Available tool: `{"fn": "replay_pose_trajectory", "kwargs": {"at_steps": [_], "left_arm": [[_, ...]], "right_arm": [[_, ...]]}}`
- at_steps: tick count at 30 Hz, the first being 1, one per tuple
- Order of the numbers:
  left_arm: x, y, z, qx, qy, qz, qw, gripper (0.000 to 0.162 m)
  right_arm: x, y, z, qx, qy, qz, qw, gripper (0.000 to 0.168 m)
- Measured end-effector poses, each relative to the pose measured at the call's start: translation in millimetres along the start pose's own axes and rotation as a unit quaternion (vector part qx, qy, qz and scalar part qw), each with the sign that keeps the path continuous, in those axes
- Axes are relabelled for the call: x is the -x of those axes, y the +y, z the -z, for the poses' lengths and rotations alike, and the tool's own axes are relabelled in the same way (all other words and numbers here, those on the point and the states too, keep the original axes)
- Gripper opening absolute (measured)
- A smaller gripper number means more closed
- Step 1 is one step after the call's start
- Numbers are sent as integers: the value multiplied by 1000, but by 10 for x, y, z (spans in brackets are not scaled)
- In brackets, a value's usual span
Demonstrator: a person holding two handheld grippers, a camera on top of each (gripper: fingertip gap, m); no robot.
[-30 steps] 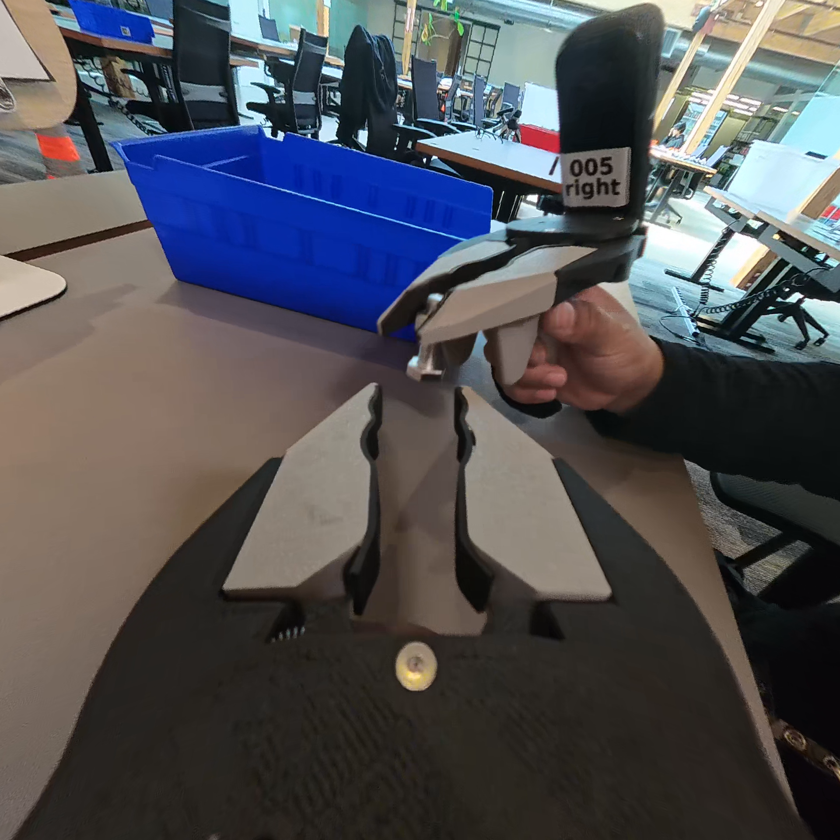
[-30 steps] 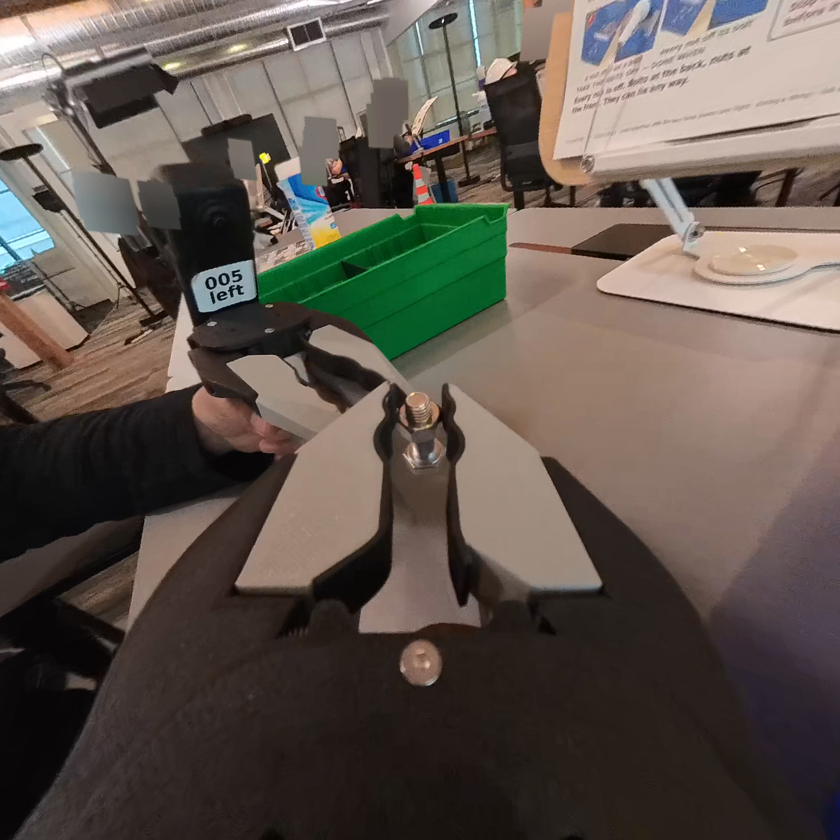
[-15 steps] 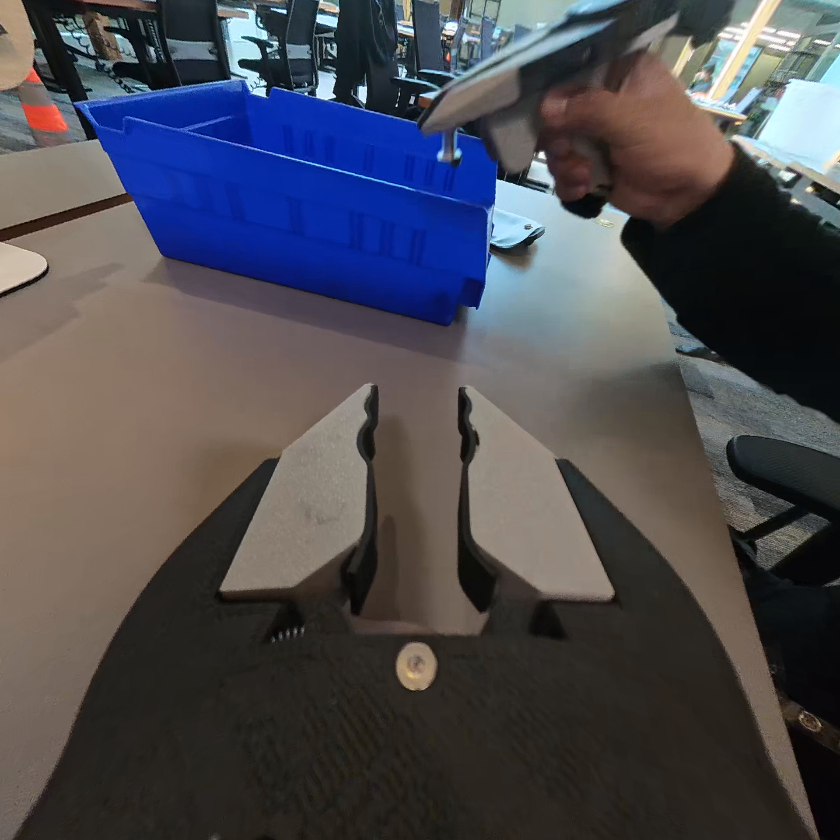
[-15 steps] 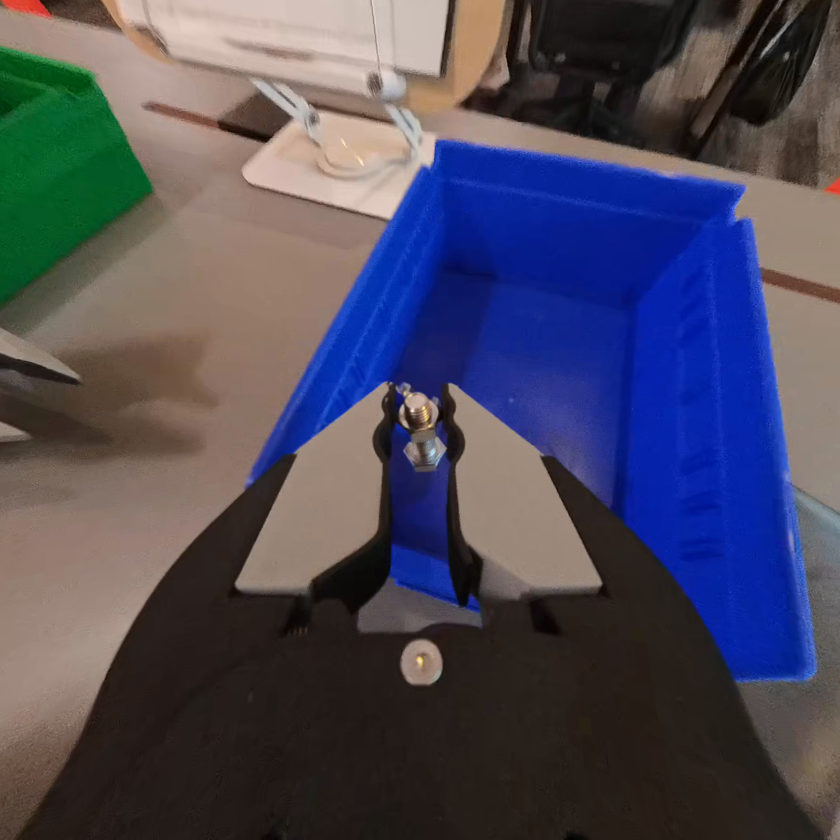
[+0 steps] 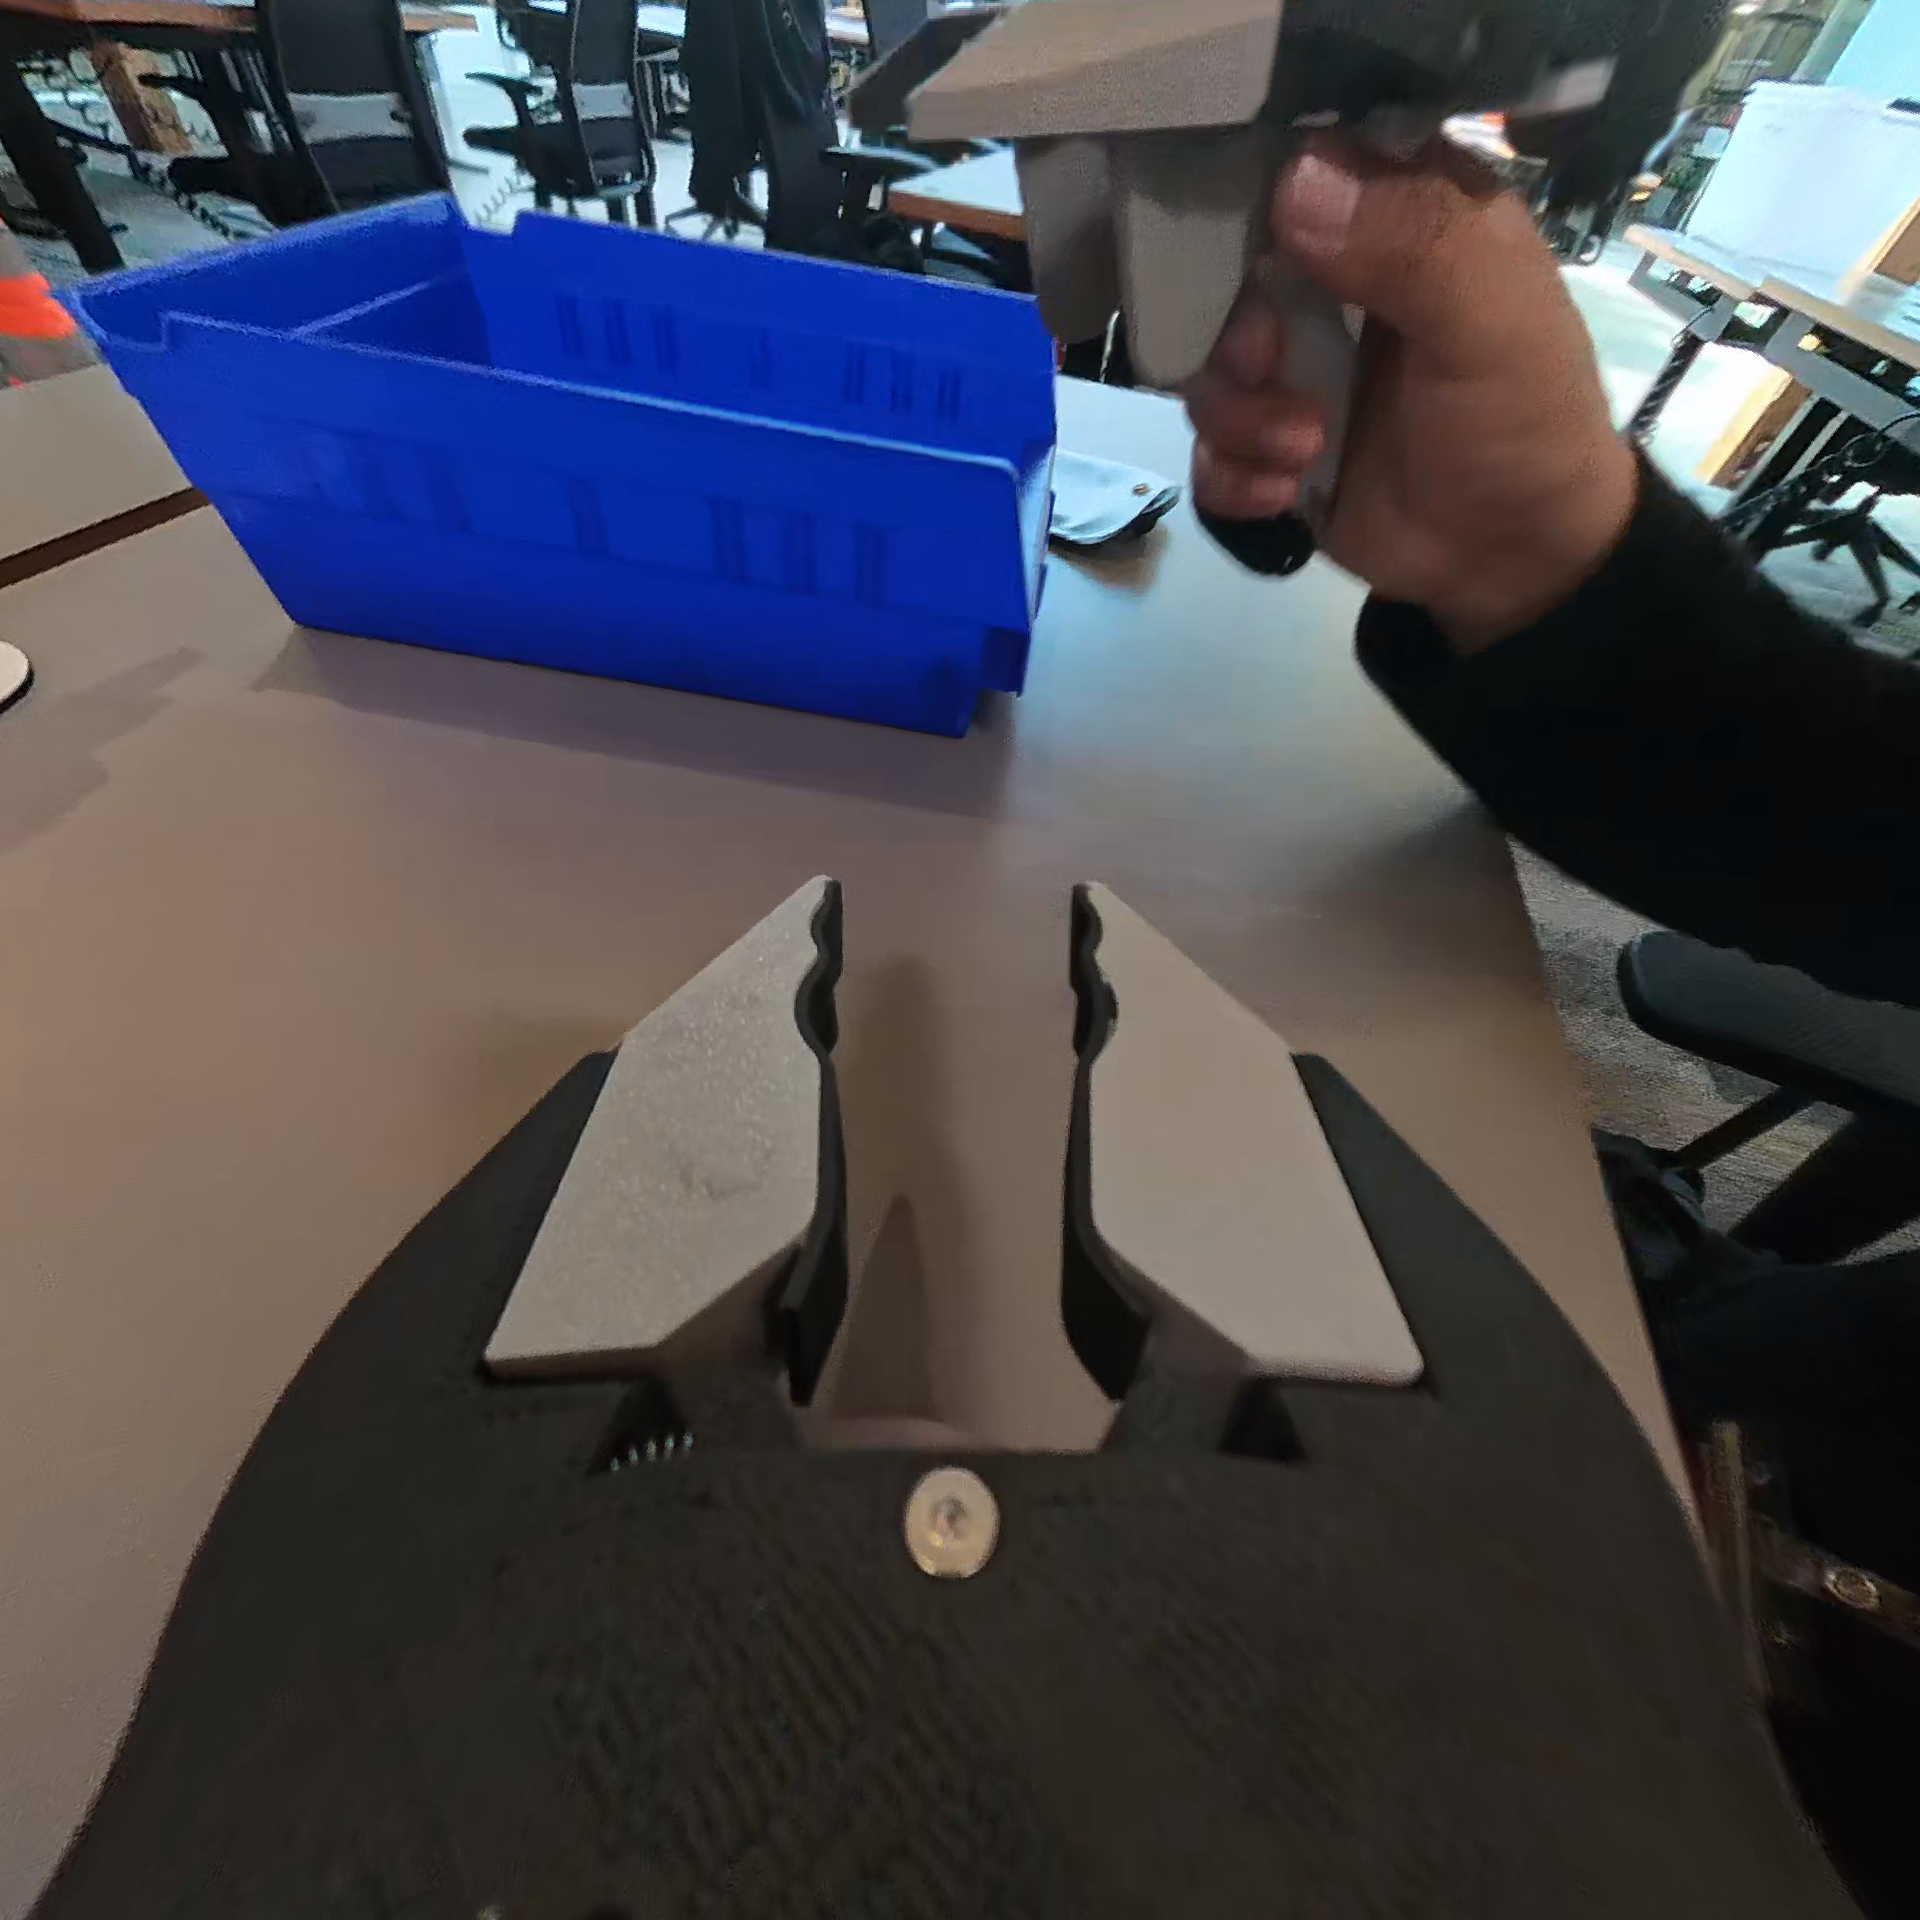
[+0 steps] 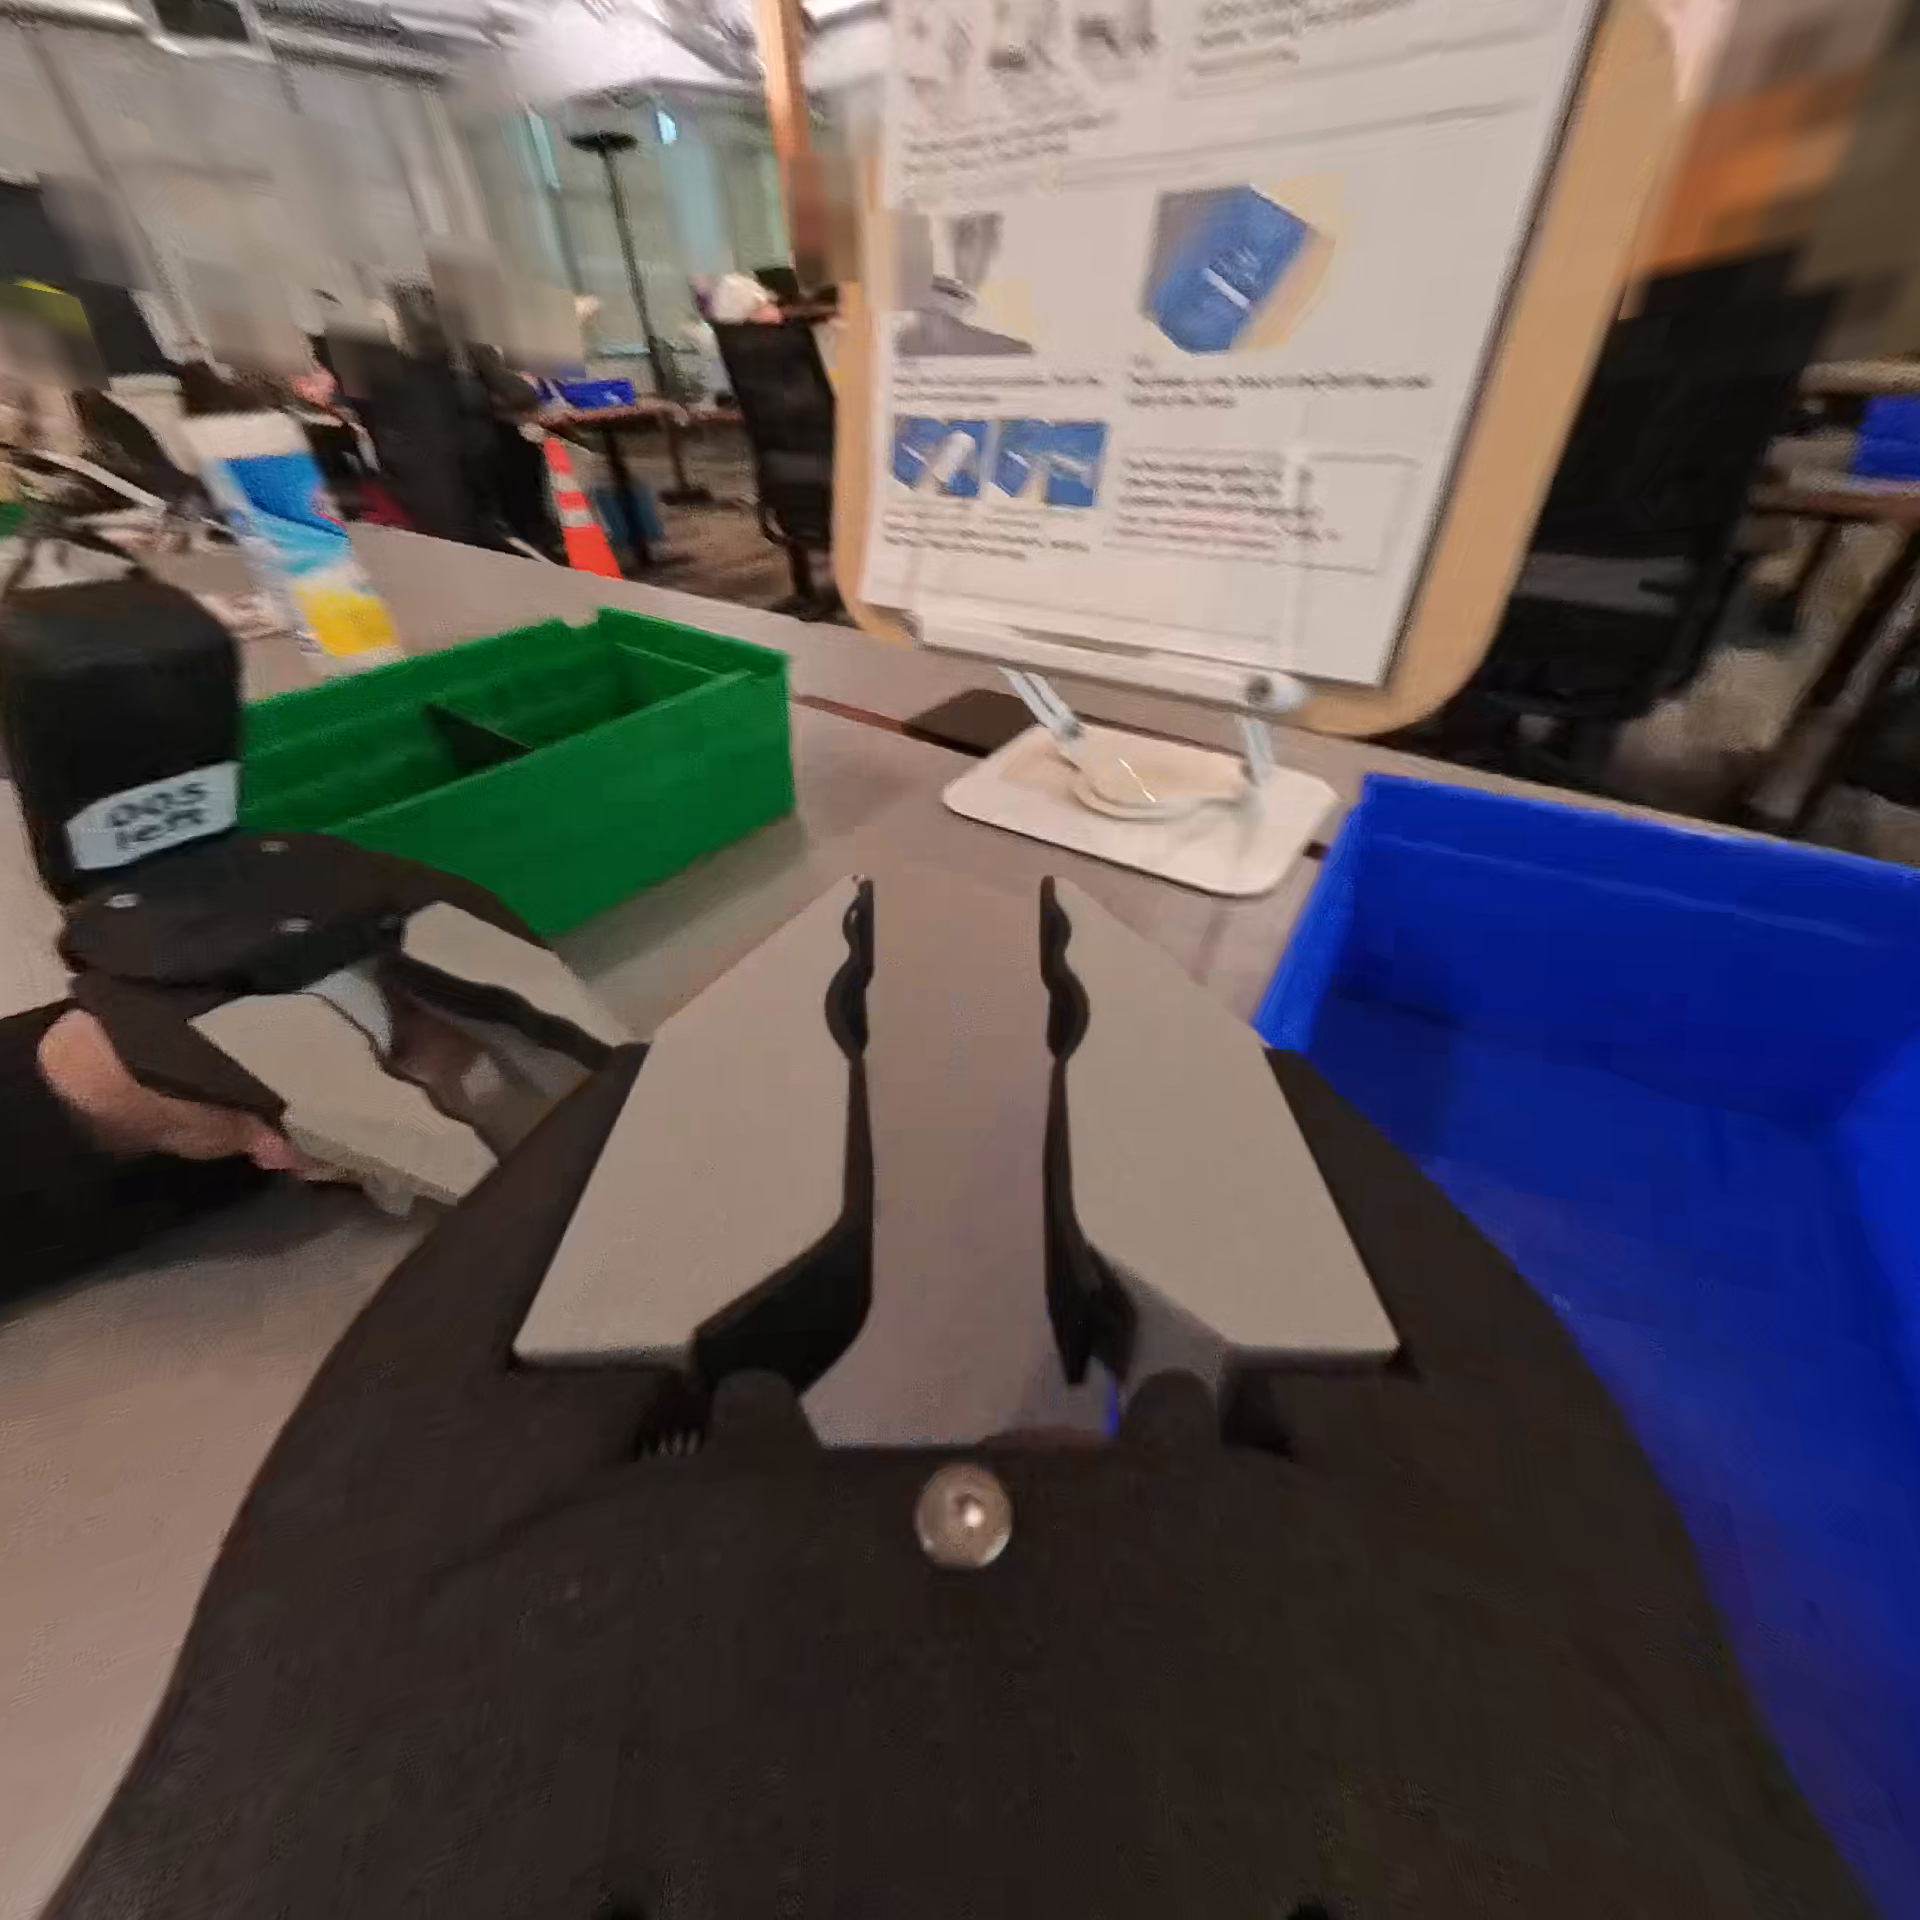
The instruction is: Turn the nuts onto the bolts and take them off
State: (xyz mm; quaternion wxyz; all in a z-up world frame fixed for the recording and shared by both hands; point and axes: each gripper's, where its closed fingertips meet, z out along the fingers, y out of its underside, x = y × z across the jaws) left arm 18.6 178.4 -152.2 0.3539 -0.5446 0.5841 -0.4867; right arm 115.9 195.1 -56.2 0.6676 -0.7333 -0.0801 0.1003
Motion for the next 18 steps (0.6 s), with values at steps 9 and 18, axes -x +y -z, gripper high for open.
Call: {"fn": "replay_pose_trajectory", "kwargs": {"at_steps": [9, 18], "left_arm": [[51, -709, 1589, 2, -94, 2, 996, 35], [1488, 720, 2528, 391, -244, 116, 880, 28]], "right_arm": [[750, 614, -311, 27, -86, 51, 995, 26], [803, 703, -334, 42, -119, -3, 992, 30]]}}
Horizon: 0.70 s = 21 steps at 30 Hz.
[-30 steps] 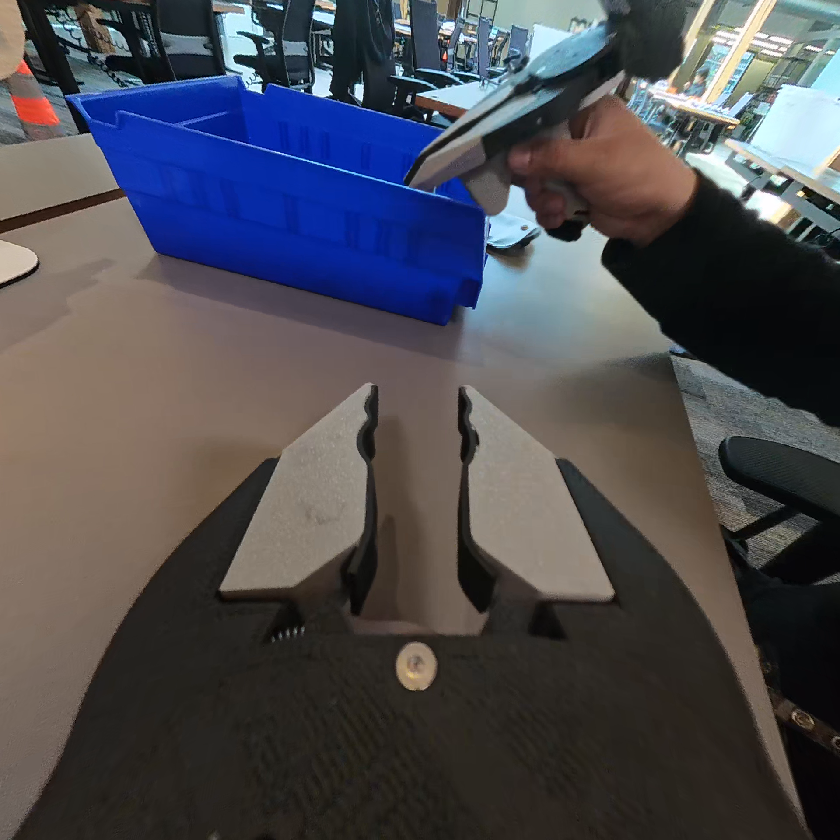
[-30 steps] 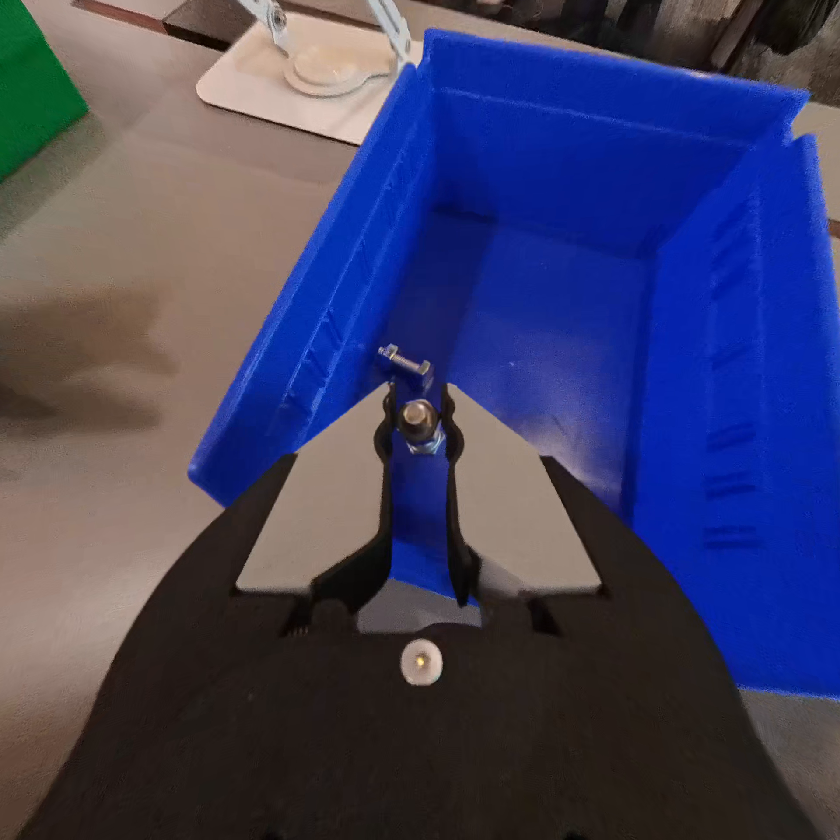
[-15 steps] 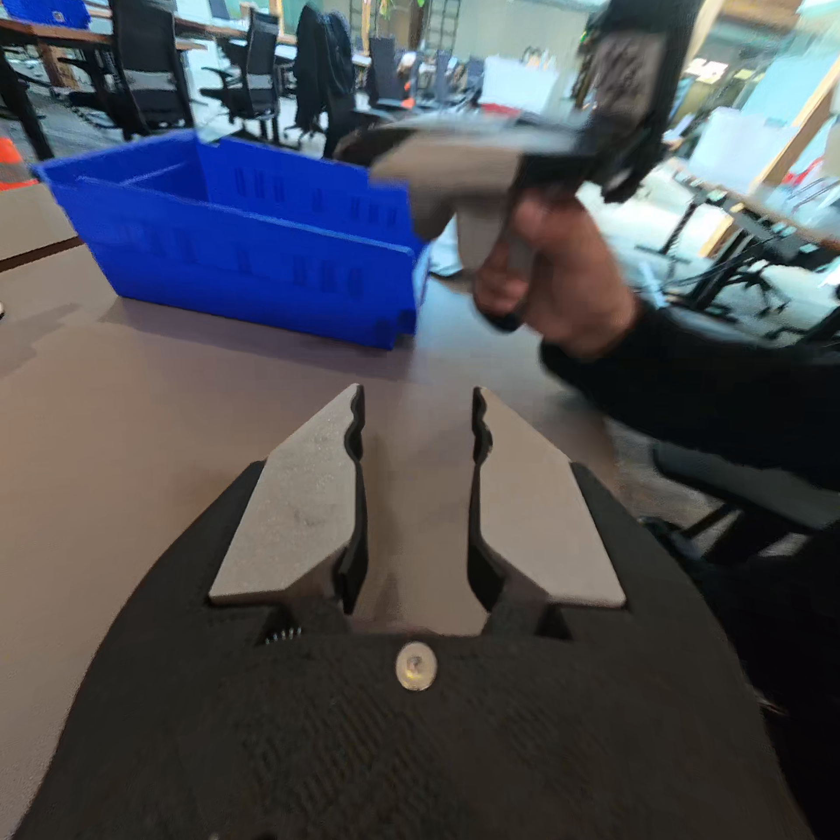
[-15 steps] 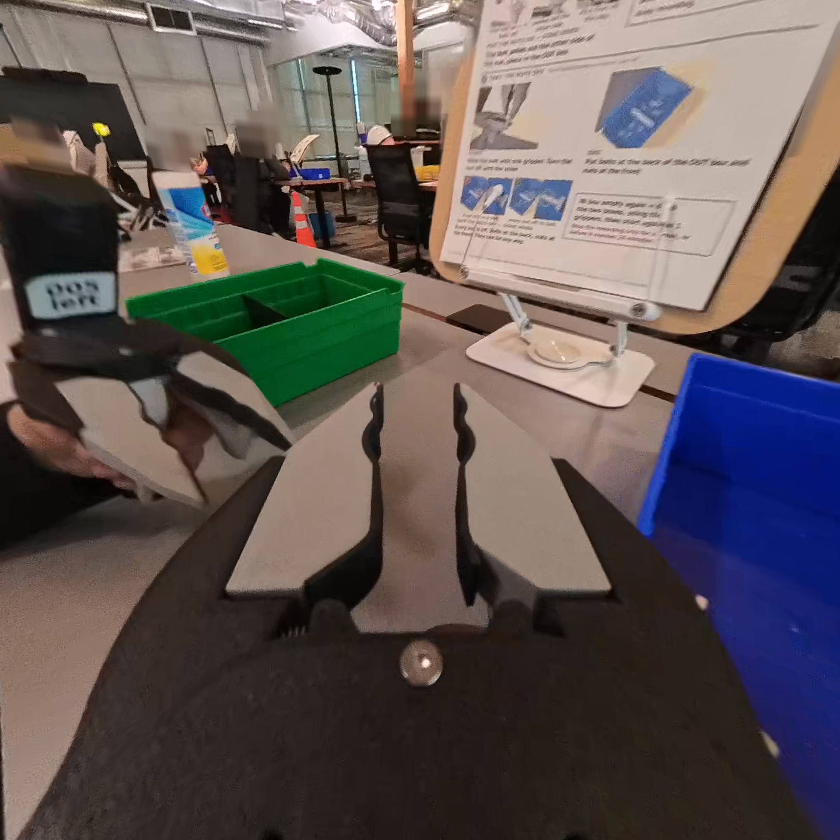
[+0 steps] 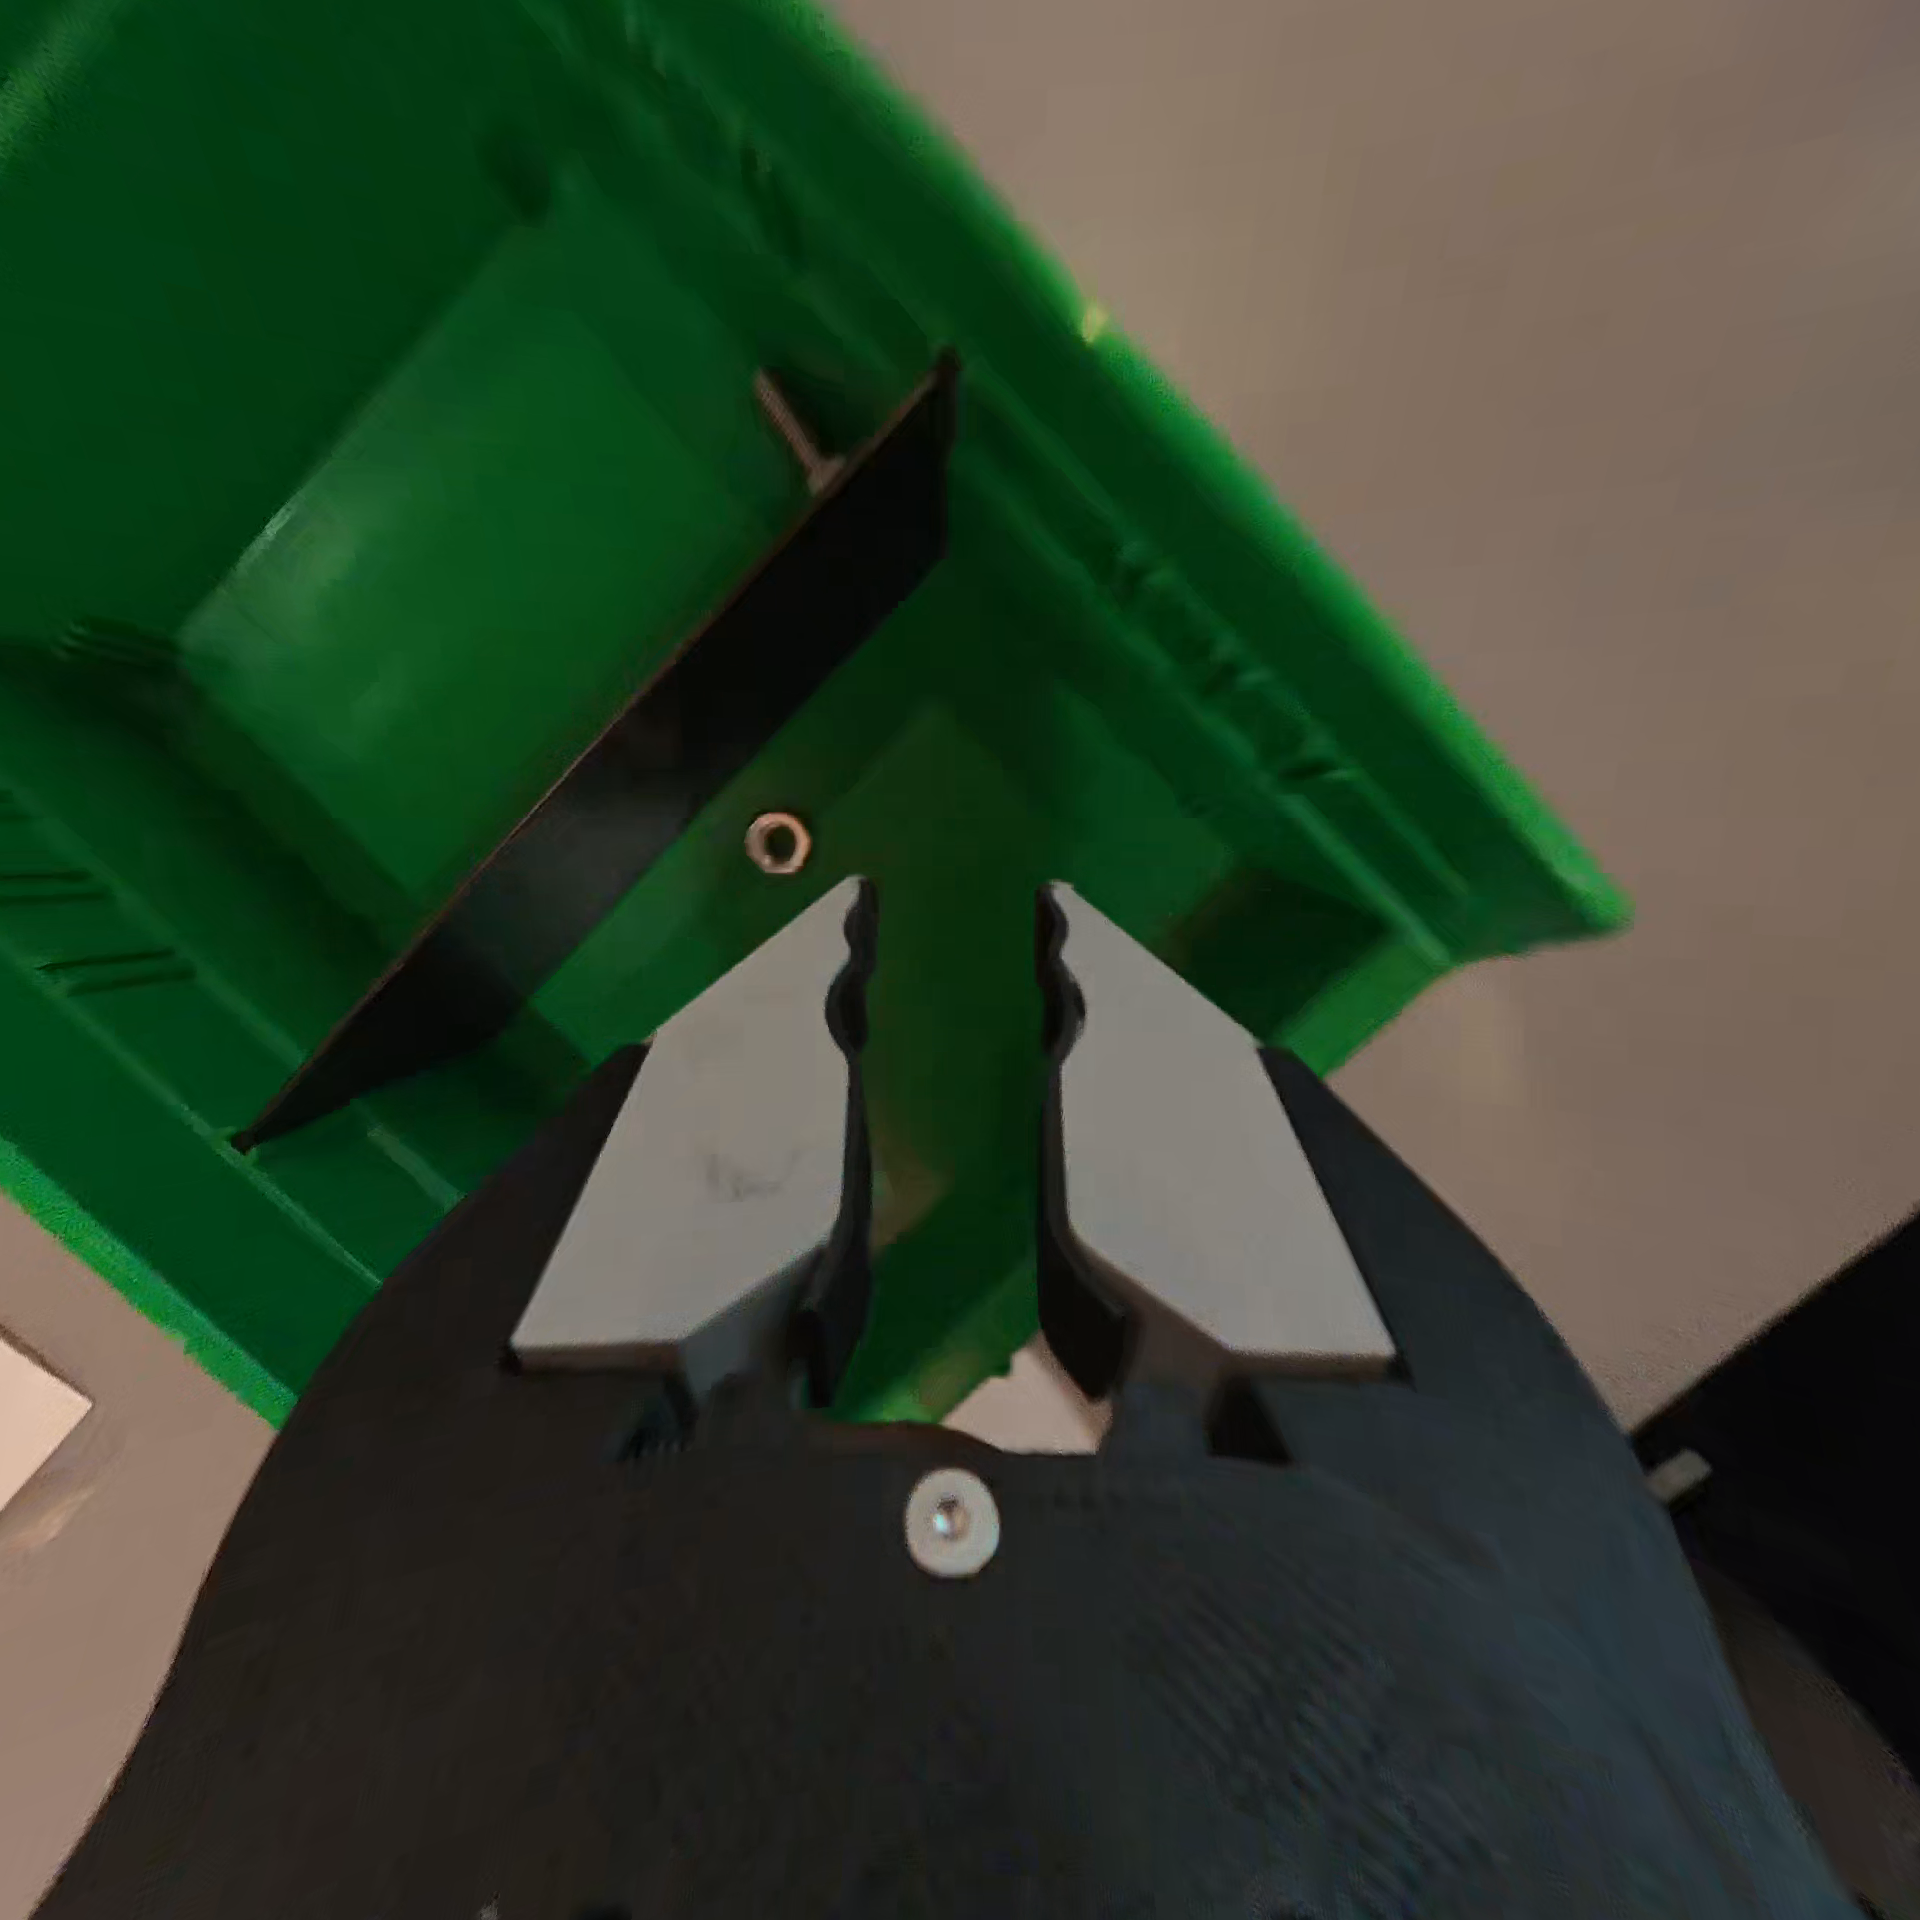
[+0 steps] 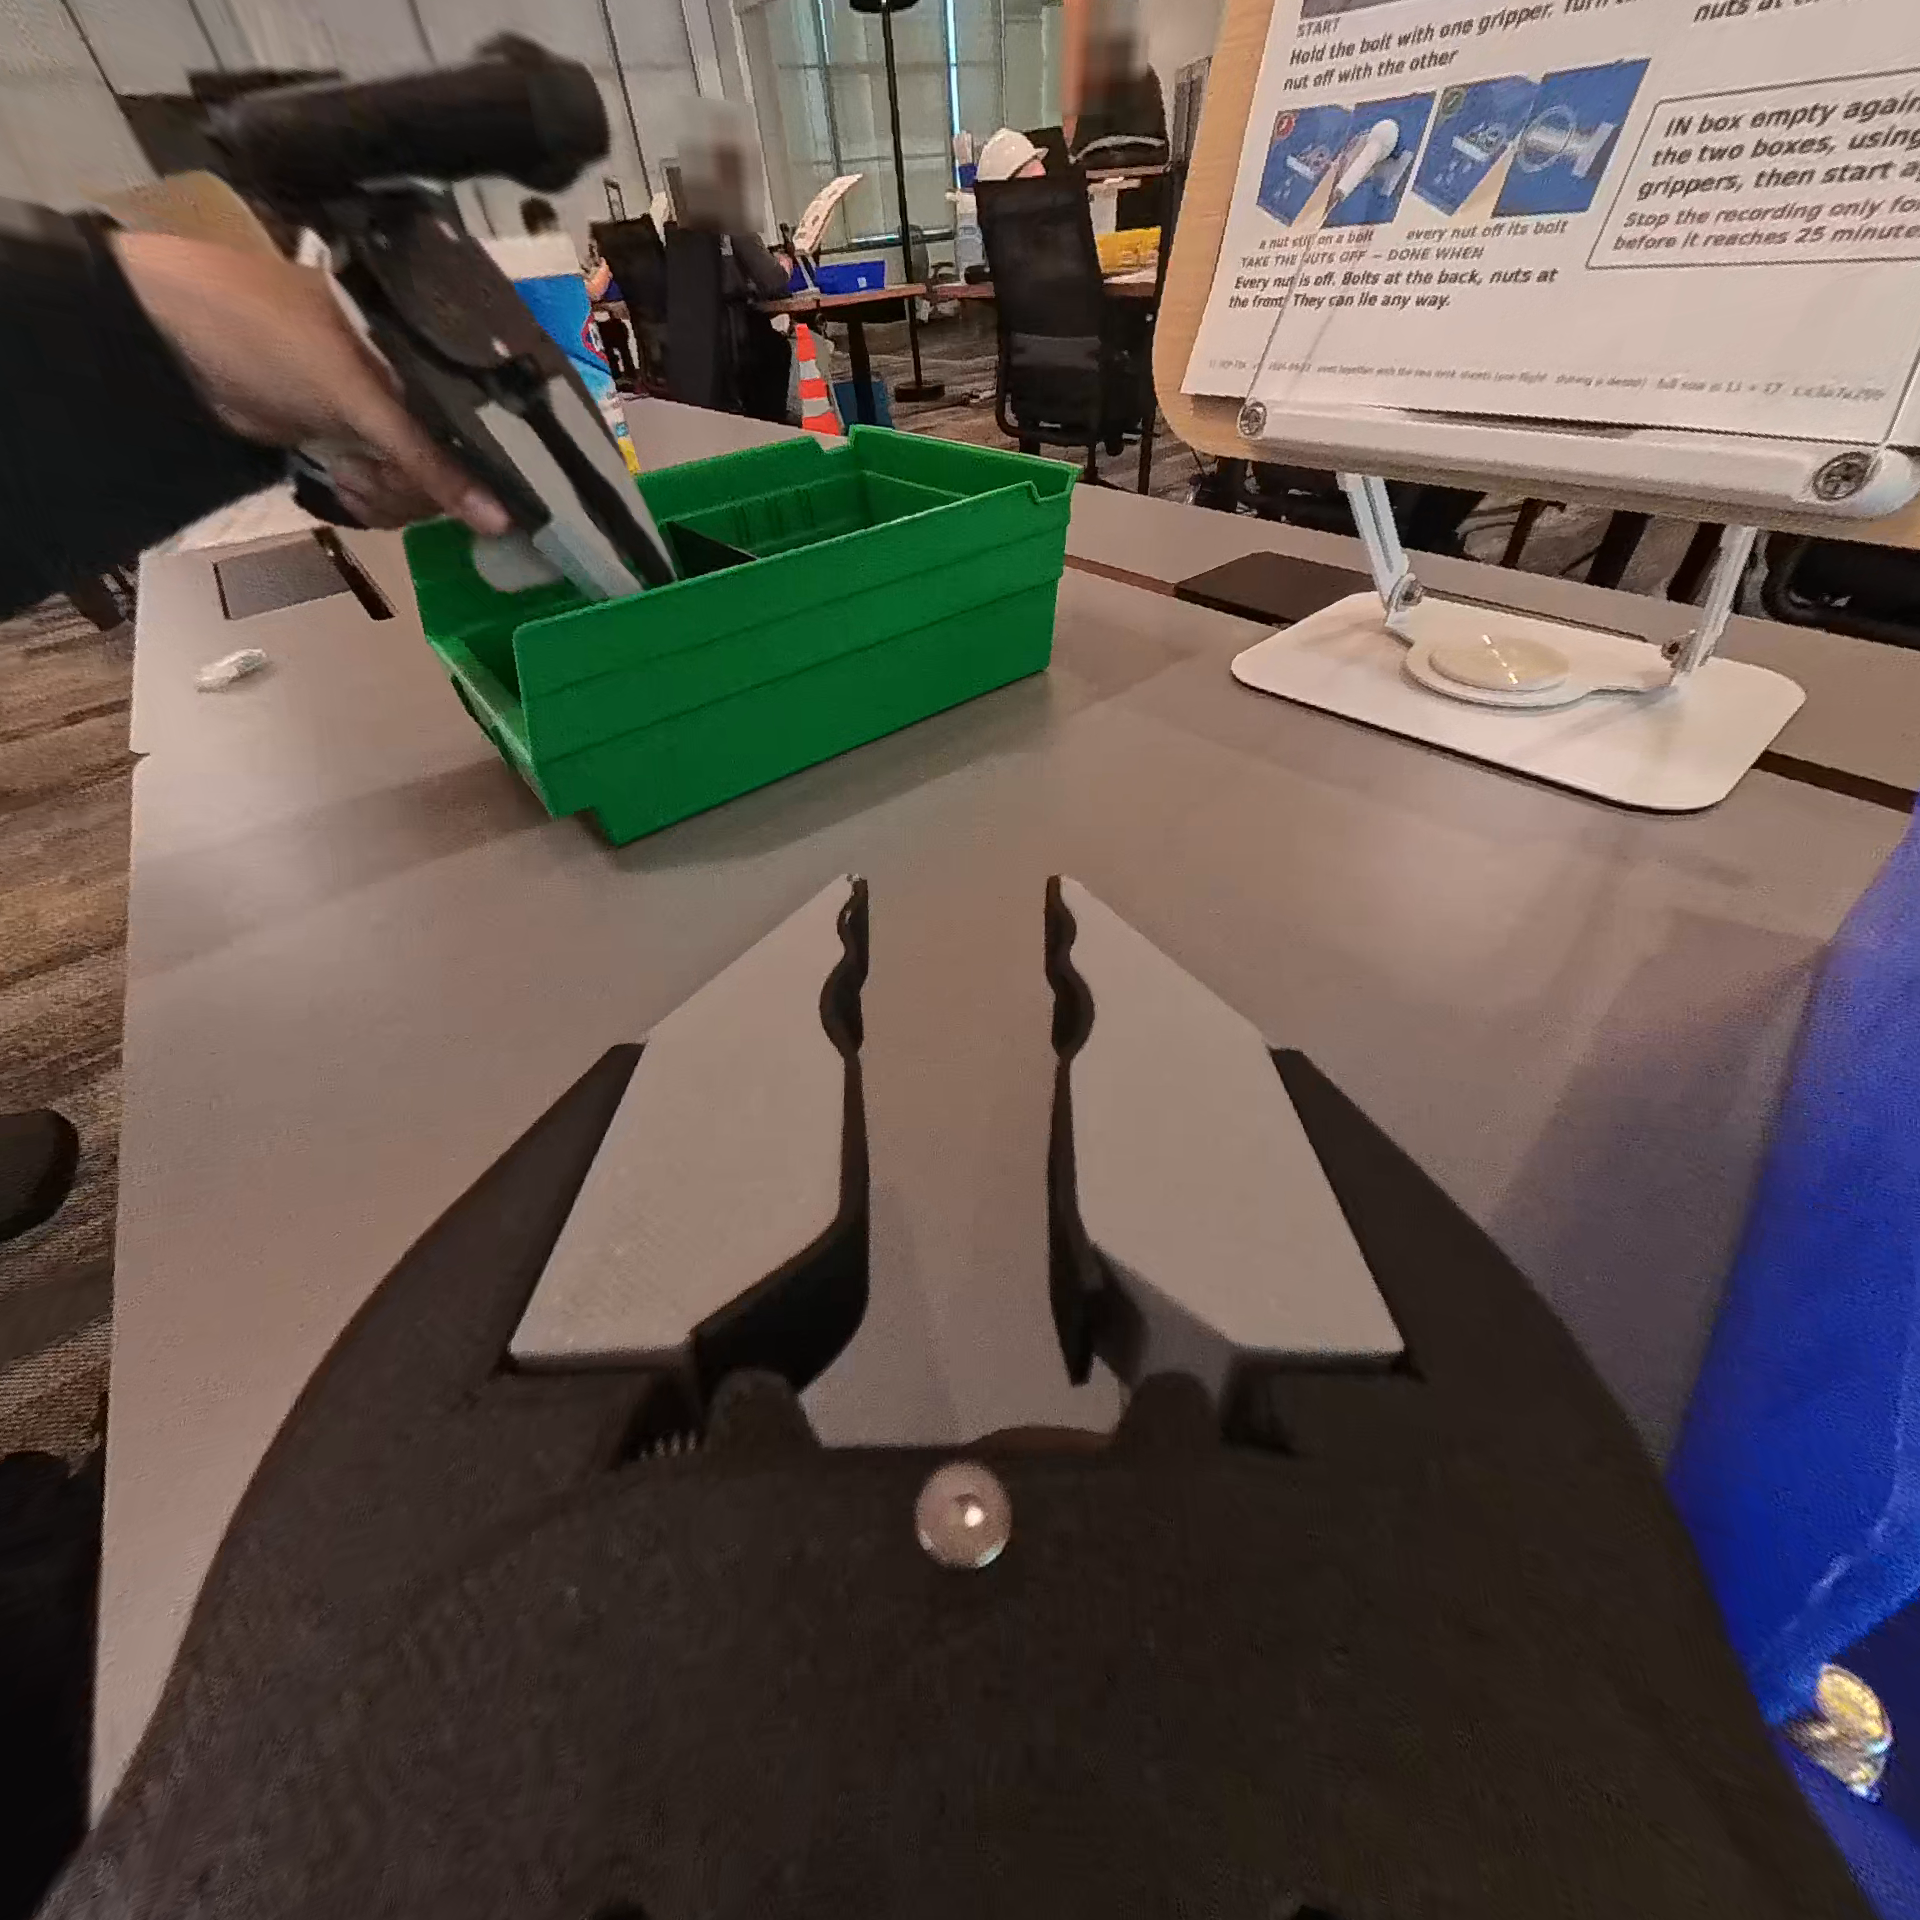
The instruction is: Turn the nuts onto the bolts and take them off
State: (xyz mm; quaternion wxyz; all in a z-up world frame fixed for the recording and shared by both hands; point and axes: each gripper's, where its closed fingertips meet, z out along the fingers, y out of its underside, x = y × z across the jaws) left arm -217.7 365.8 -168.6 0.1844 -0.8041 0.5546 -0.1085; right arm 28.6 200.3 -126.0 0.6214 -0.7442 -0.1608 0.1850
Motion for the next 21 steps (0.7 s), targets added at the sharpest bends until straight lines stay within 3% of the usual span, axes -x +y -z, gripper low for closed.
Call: {"fn": "replay_pose_trajectory", "kwargs": {"at_steps": [8, 10, 13, 18, 21], "left_arm": [[311, 119, -510, 83, 6, 48, 995, 24], [384, 195, -592, 100, -15, 47, 994, 15], [439, 175, -600, 88, -26, 67, 993, 3], [368, 205, -568, 95, -15, 49, 994, 2], [273, 0, -355, 51, -7, 38, 998, 3]], "right_arm": [[-33, 92, -32, 19, 8, 6, 1000, 29], [-14, 80, -32, 17, 5, 7, 1000, 29], [2, 63, -28, 13, 1, 4, 1000, 28], [10, 52, -15, 10, -4, -2, 1000, 28], [0, 39, -4, 4, -1, -3, 1000, 27]]}}
